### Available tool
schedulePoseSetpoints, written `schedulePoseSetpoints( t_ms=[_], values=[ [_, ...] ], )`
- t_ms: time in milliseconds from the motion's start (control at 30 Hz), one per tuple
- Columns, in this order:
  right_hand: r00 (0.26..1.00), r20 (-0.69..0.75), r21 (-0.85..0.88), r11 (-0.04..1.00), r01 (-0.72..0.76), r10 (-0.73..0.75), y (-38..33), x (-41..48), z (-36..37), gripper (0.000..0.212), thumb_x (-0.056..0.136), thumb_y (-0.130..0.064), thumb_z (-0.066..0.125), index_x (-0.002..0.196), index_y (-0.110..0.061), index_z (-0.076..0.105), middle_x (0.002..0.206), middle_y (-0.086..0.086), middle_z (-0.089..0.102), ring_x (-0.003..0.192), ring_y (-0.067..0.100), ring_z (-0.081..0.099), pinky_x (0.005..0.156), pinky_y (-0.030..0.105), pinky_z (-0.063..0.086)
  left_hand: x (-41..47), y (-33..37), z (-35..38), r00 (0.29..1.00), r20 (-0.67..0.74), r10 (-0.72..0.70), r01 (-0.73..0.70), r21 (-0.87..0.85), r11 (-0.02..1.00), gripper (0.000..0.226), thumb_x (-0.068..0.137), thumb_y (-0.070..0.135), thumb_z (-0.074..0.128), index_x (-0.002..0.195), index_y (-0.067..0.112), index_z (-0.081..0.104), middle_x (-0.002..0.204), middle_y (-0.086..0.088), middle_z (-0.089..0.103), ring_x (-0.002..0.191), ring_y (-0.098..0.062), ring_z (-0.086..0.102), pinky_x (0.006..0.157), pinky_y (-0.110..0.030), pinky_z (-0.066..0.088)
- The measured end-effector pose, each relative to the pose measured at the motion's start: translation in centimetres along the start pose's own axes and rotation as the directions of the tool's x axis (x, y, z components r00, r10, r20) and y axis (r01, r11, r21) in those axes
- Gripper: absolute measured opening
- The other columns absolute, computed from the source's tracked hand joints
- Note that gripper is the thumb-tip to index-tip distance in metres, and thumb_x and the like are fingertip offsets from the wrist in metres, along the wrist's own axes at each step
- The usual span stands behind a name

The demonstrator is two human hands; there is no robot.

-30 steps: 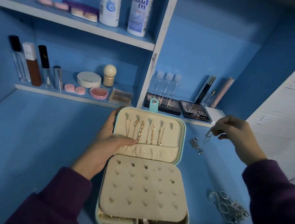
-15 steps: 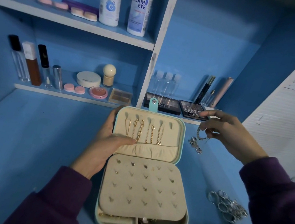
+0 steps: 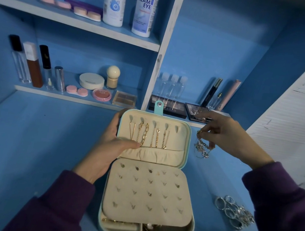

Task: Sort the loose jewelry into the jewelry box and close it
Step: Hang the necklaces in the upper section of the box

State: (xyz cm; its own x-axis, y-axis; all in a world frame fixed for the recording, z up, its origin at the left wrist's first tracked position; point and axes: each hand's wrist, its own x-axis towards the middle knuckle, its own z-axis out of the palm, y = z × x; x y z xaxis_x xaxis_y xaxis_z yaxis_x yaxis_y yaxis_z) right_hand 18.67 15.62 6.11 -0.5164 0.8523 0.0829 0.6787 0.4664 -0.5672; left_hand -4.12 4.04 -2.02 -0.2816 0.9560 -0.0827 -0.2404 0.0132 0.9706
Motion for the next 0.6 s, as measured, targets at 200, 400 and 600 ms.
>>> schedulePoseSetpoints(
  t_ms=[200, 400, 600],
  values=[
    [1.0, 0.008, 0.032, 0.999, -0.005, 0.004, -0.09, 0.1, 0.33, 0.034, 0.084, -0.007, 0.066, 0.11, -0.027, 0.059, 0.063, -0.006, 0.065, 0.048, 0.0, 0.051, 0.062, 0.021, 0.043, -0.02, -0.01, -0.04, 1.0, -0.008, -0.004, 0.004, 0.004, 1.0, 0.076, 0.075, -0.02, 0.064, 0.126, 0.035, 0.05, 0.096, 0.011, 0.071, 0.086, -0.003, 0.068, 0.06, -0.025, 0.056],
    [0.997, 0.041, 0.153, 0.986, -0.068, 0.063, -0.23, 0.08, 0.35, 0.033, 0.085, -0.002, 0.064, 0.109, -0.024, 0.062, 0.056, -0.006, 0.06, 0.047, 0.003, 0.049, 0.058, 0.019, 0.041, -0.07, 0.03, 0.0, 1.0, -0.005, 0.0, 0.0, 0.008, 1.0, 0.075, 0.075, -0.02, 0.063, 0.125, 0.035, 0.05, 0.089, 0.014, 0.072, 0.082, -0.002, 0.069, 0.058, -0.025, 0.056],
    [0.992, 0.076, 0.338, 0.933, -0.125, 0.105, -0.25, -0.16, 0.39, 0.033, 0.085, 0.003, 0.06, 0.111, -0.019, 0.064, 0.061, 0.005, 0.06, 0.065, 0.02, 0.058, 0.079, 0.037, 0.051, -0.06, 0.03, -0.05, 1.0, -0.009, -0.004, 0.004, 0.018, 1.0, 0.076, 0.074, -0.02, 0.064, 0.125, 0.035, 0.05, 0.092, 0.013, 0.071, 0.084, -0.002, 0.068, 0.059, -0.025, 0.056]
  ],
)
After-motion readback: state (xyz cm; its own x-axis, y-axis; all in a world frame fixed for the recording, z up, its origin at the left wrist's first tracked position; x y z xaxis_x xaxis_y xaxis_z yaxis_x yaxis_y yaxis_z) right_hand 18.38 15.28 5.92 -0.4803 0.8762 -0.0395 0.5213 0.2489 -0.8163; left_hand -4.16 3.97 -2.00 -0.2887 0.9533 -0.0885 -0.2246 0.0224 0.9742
